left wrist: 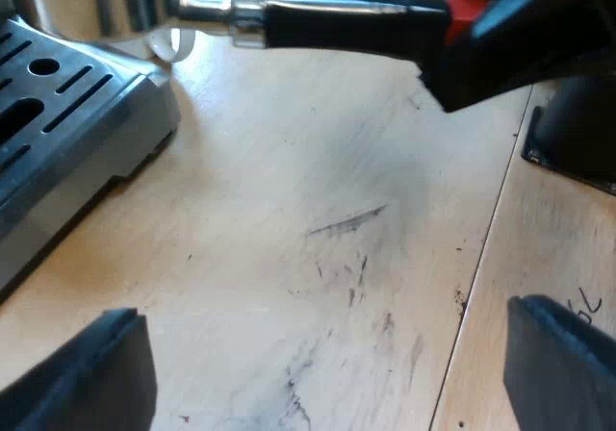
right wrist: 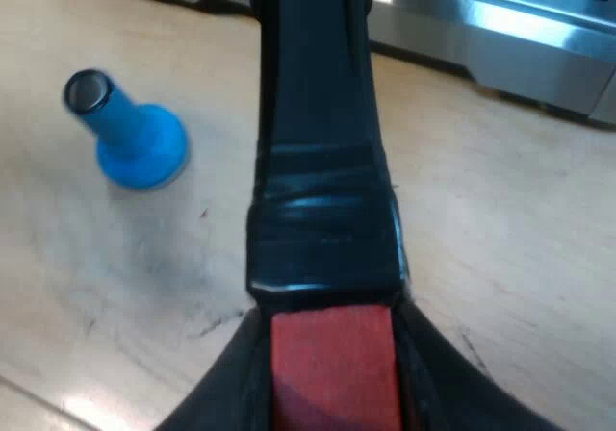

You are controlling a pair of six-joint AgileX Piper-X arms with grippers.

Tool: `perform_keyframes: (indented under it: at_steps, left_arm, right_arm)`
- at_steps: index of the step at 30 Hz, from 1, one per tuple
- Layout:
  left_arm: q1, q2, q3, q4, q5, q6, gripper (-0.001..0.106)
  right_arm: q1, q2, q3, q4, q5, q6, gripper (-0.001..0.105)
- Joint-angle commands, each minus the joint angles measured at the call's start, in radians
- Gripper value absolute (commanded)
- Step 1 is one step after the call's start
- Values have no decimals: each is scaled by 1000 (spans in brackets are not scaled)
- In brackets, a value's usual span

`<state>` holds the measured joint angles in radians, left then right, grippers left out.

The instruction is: Grind coffee beans and then tamp

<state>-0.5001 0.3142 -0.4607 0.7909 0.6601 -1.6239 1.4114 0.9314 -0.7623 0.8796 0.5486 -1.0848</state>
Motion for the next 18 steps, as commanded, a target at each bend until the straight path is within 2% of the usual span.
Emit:
perform_keyframes:
  at_steps: [1, 9, 11, 14, 18]
  left_arm:
    - [-3, -2, -10, -4, 8, -17, 75]
    - [-3, -2, -7, -3, -16, -17, 75]
    - [-3, -2, -4, -3, -22, -17, 75]
    - [-3, -2, -4, 4, -22, -17, 73]
    - [-3, -2, -4, -4, -22, -17, 73]
  right_arm:
    - [27, -26, -13, -22, 22, -57, 0]
    - [49, -28, 2, -26, 12, -132, 0]
    - [49, -28, 15, -48, 12, -164, 0]
    - [49, -28, 54, -127, -19, -285, 0]
    - [46, -28, 91, -167, -54, -325, 0]
